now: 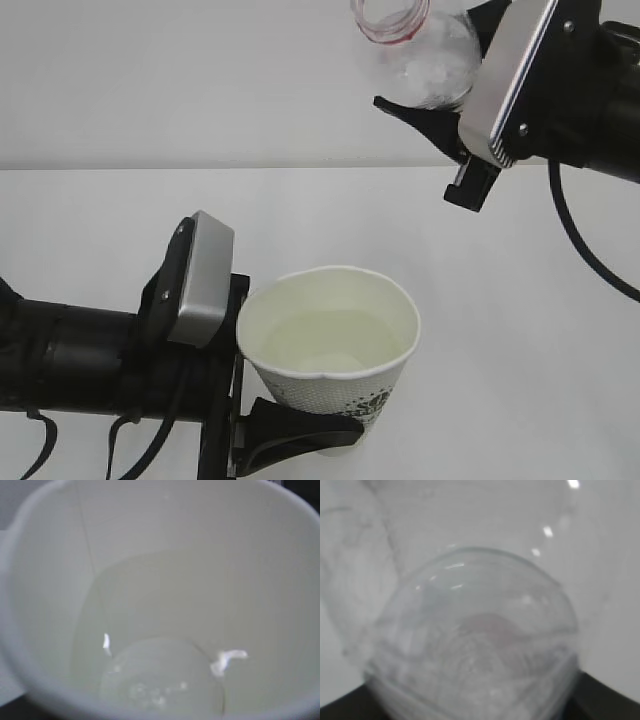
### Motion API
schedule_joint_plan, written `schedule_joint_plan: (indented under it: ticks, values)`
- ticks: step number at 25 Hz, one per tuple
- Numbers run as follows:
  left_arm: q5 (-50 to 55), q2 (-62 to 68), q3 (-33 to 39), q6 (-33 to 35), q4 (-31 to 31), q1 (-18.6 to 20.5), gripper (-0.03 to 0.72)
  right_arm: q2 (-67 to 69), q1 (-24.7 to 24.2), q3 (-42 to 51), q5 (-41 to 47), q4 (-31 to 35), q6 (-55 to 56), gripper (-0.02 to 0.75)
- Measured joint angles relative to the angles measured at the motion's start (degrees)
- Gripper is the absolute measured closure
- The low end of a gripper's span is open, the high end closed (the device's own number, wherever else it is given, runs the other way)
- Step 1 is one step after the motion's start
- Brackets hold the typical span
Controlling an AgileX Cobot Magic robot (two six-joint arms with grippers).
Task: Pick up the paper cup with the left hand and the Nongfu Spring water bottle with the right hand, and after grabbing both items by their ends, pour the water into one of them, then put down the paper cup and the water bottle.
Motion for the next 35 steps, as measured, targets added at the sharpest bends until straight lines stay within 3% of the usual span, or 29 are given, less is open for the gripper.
schedule_joint_plan:
  ticks: [35]
  values:
    - [-0.01,0.0,0.0,0.0,0.0,0.0,0.196,0.0,0.0,0.0,0.0,0.13,24.54,0.307]
